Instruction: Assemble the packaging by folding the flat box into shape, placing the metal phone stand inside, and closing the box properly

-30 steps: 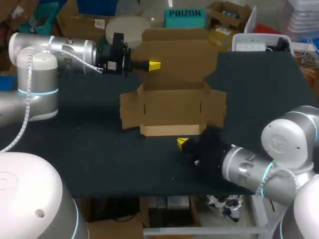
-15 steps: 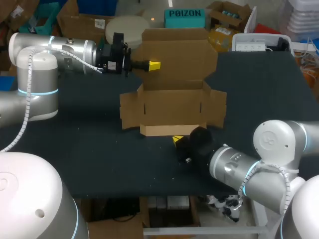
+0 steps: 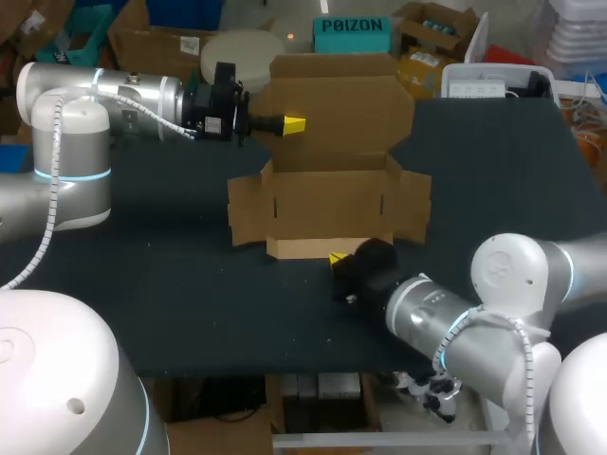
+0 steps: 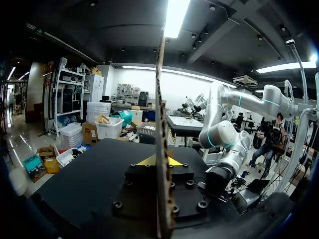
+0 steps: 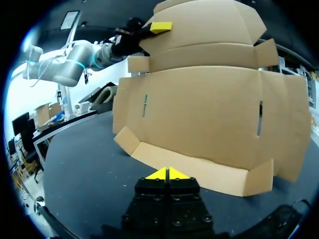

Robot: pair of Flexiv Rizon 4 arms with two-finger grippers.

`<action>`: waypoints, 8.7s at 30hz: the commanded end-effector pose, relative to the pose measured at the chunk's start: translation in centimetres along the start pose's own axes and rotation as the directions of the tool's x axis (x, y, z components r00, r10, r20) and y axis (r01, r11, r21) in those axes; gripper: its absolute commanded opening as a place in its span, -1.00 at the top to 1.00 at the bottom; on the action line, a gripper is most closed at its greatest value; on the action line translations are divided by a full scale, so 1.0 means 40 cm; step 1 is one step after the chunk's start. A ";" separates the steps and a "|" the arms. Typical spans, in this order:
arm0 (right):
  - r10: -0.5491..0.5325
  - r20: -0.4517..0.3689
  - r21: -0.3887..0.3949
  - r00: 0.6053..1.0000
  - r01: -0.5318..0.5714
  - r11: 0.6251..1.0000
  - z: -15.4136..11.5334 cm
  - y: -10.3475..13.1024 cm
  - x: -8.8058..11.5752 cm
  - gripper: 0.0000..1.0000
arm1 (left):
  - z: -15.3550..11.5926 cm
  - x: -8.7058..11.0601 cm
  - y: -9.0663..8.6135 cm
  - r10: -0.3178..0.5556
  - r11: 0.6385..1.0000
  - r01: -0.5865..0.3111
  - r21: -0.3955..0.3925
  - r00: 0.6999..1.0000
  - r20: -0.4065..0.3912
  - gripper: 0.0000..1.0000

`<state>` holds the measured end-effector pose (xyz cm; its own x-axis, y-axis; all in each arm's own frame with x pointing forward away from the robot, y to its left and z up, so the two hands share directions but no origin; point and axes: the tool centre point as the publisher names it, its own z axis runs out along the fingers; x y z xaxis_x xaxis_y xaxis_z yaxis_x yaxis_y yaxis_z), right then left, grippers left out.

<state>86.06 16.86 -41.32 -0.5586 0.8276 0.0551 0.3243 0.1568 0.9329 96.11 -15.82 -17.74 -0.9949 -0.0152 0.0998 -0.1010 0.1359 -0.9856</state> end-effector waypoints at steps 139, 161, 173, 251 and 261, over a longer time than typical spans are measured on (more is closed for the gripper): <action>0.009 0.046 0.011 0.999 -0.009 1.000 0.080 -0.030 -0.039 1.00 | 0.041 0.186 0.153 -0.153 0.987 0.152 -0.044 0.988 -0.018 1.00; 0.009 0.046 0.011 0.999 -0.009 1.000 0.080 -0.030 -0.039 1.00 | 0.034 0.185 0.161 -0.149 0.988 0.149 -0.044 0.989 -0.017 1.00; -0.019 0.038 -0.029 0.999 0.020 0.999 0.039 -0.009 -0.027 1.00 | 0.034 0.185 0.161 -0.149 0.988 0.149 -0.044 0.989 -0.017 1.00; -0.248 -0.278 0.060 0.928 0.274 0.960 -0.532 0.026 -0.245 -0.41 | 0.034 0.185 0.161 -0.149 0.988 0.149 -0.044 0.989 -0.017 1.00; -0.276 -0.295 0.058 0.915 0.305 0.951 -0.527 0.024 -0.312 -0.79 | 0.034 0.185 0.161 -0.149 0.988 0.149 -0.044 0.989 -0.017 1.00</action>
<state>76.65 -4.25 -33.48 -0.8183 0.5643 -0.1092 0.1846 0.4379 0.8798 88.02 -16.36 -23.13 -0.9687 -0.0218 0.2472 -0.2472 0.1726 -0.9535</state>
